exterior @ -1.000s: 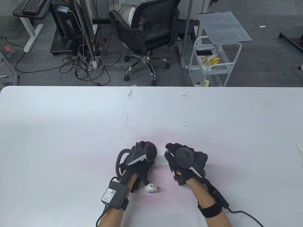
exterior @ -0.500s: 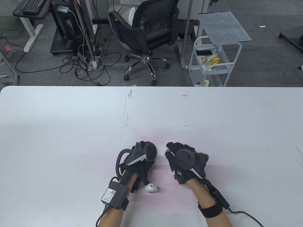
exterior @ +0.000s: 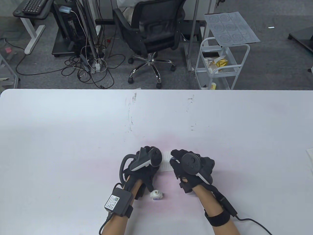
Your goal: Brush correction fluid to cover black text
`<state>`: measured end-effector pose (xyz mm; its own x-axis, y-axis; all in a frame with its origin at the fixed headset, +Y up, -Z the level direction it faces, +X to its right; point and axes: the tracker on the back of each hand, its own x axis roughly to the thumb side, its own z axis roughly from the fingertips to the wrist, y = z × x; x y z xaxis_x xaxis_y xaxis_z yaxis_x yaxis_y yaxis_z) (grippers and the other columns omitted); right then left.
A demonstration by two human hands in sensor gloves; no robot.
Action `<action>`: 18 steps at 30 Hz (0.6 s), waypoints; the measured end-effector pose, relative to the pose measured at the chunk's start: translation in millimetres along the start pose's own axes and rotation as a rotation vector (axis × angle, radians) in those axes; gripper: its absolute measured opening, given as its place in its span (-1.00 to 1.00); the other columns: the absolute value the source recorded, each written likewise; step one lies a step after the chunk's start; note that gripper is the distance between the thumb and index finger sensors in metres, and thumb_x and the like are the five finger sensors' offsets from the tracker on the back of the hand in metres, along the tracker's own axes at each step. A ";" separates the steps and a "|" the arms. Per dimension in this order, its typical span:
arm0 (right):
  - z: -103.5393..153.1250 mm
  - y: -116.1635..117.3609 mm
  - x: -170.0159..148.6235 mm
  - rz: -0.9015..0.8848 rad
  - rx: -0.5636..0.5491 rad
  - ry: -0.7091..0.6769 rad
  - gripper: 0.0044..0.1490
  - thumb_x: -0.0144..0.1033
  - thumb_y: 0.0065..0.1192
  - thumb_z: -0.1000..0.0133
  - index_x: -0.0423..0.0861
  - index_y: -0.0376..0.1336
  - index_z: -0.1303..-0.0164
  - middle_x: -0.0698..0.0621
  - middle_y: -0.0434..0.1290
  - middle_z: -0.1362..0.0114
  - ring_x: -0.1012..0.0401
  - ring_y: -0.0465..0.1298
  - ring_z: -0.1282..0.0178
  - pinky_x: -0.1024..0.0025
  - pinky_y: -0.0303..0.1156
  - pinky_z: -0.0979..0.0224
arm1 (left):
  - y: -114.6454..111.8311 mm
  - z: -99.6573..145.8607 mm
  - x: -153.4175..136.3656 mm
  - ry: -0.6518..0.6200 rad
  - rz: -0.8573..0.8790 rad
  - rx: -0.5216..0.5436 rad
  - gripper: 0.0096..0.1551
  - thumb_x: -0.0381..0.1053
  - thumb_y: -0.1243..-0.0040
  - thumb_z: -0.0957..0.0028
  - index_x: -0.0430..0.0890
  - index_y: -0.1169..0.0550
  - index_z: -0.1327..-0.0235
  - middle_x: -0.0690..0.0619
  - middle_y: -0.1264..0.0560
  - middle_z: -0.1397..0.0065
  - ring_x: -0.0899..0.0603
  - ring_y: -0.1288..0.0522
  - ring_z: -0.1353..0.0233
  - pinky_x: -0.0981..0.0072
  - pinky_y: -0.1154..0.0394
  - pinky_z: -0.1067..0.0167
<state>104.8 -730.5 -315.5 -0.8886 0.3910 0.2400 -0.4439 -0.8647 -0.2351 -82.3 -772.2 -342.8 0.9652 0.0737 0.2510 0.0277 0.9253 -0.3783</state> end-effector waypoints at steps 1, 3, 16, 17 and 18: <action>0.2 -0.5 -0.1 -0.003 -0.014 0.001 -0.42 -0.04 0.50 0.19 -0.02 0.50 0.01 -0.03 0.62 -0.04 -0.01 0.72 0.08 -0.08 0.50 -0.18 | 0.0 0.0 0.0 0.000 0.000 0.000 -0.32 0.19 0.01 -0.05 0.25 -0.11 -0.45 0.19 0.03 -0.69 -0.07 0.02 -0.74 0.06 -0.05 -0.67; 0.4 -2.4 -0.5 -0.002 -0.042 0.007 -0.42 -0.03 0.50 0.19 -0.03 0.50 0.01 -0.03 0.62 -0.04 -0.01 0.72 0.08 -0.08 0.50 -0.18 | 0.0 0.0 0.0 0.000 0.000 0.000 -0.32 0.19 0.01 -0.05 0.24 -0.12 -0.45 0.19 0.03 -0.69 -0.07 0.02 -0.74 0.06 -0.05 -0.67; 0.0 2.1 0.5 -0.006 -0.006 0.010 -0.42 -0.03 0.50 0.20 -0.03 0.50 0.02 -0.04 0.62 -0.03 -0.01 0.72 0.10 -0.08 0.50 -0.17 | 0.0 0.0 0.0 0.000 0.000 0.000 -0.32 0.19 0.01 -0.05 0.24 -0.11 -0.45 0.19 0.03 -0.69 -0.07 0.02 -0.74 0.06 -0.05 -0.67; -0.3 1.1 -0.6 -0.023 -0.014 0.020 -0.42 -0.03 0.50 0.19 -0.03 0.50 0.01 -0.04 0.62 -0.03 -0.01 0.72 0.09 -0.08 0.50 -0.18 | -0.2 0.0 0.0 0.000 0.000 -0.001 -0.32 0.19 0.01 -0.05 0.25 -0.11 -0.45 0.19 0.03 -0.69 -0.07 0.02 -0.74 0.06 -0.05 -0.67; -0.6 -0.6 -2.2 -0.037 -0.031 0.033 -0.42 -0.03 0.50 0.19 -0.03 0.50 0.01 -0.04 0.62 -0.03 -0.01 0.72 0.09 -0.08 0.50 -0.17 | -0.1 -0.1 -0.2 0.000 0.000 -0.001 -0.32 0.19 0.01 -0.05 0.25 -0.11 -0.45 0.19 0.03 -0.69 -0.07 0.02 -0.74 0.06 -0.05 -0.67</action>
<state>106.9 -730.6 -316.5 -0.8743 0.4334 0.2185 -0.4799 -0.8392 -0.2558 -82.4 -772.3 -342.9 0.9652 0.0740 0.2508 0.0277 0.9249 -0.3793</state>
